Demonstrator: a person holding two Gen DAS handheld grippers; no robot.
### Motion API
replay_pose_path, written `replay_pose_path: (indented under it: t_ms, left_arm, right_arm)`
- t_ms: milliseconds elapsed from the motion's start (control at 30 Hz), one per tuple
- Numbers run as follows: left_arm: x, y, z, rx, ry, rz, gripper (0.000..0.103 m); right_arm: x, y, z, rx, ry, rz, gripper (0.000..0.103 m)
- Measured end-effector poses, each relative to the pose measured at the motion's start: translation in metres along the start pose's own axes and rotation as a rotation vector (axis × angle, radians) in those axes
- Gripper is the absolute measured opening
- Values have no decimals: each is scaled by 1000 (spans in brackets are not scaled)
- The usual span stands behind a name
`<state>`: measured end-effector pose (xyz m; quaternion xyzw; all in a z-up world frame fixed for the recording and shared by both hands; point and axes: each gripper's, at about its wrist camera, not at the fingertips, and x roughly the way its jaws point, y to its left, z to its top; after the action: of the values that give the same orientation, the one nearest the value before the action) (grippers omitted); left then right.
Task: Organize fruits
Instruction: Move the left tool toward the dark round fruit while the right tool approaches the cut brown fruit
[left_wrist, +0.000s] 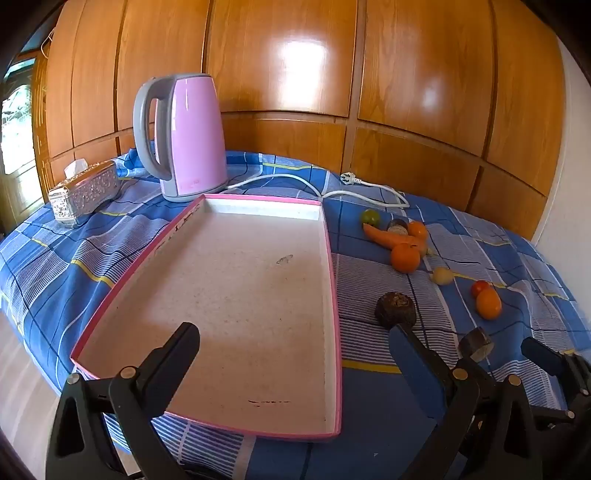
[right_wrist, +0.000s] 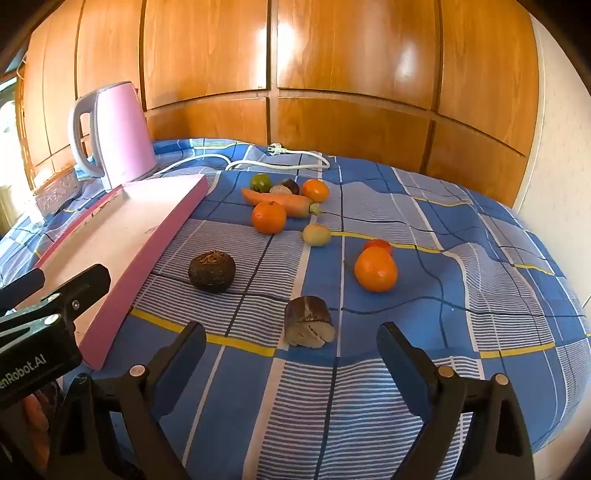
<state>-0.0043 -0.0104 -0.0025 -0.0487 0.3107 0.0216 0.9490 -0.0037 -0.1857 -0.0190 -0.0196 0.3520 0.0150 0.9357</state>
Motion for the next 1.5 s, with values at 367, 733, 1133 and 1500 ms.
replay_pose_path:
  t_ms: [367,733,1133,1500]
  left_arm:
    - [0,-1,0,0,-1,-5,103]
    - [0,-4,-1,14,-4,-6,103]
    - [0,-10,-1,50,1,-44,103]
    - [-3,-32,-9,158,26,-143,102]
  right_arm:
    - [-6,-5,1,22,-5,9,94]
    - [-9,-15,2,56,-10,24,83]
    - [-20,-41,4,133,-10,36,63]
    - [-2,-46,5,147,66,65,60]
